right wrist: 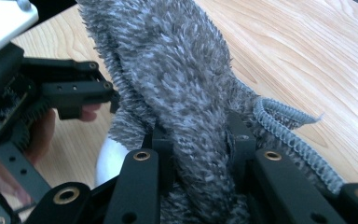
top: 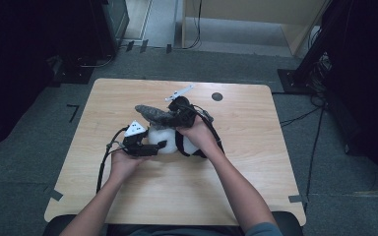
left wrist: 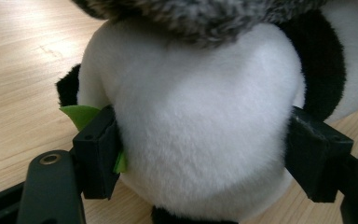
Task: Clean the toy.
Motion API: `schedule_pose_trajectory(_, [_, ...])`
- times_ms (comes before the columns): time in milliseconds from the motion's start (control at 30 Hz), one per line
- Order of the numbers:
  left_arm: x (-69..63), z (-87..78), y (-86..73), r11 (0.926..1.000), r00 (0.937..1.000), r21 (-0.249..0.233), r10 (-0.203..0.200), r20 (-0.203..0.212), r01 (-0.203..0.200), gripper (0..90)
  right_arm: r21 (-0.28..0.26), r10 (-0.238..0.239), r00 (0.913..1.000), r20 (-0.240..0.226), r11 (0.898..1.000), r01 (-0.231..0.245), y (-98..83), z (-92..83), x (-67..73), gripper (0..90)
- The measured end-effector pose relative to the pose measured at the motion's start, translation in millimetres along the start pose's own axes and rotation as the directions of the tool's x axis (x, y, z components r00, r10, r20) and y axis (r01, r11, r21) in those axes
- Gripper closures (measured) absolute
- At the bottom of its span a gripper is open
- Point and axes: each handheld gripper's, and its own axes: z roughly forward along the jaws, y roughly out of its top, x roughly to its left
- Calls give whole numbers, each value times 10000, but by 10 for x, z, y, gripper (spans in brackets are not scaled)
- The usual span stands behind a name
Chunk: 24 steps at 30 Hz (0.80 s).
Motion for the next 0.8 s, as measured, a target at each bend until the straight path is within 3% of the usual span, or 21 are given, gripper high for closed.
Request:
schedule_pose_trajectory(400, [2, 3, 2, 10000, 10000, -57, -27, -10, 27, 227, 165, 41, 9986, 523, 9999, -50, -129, -268, -139, 720])
schedule_pose_trajectory(800, [0, 7, 1, 9999, 10000, -109, -73, -12, 73, 227, -95, 680, 9940, 857, 9977, -674, -320, -600, -354, 719])
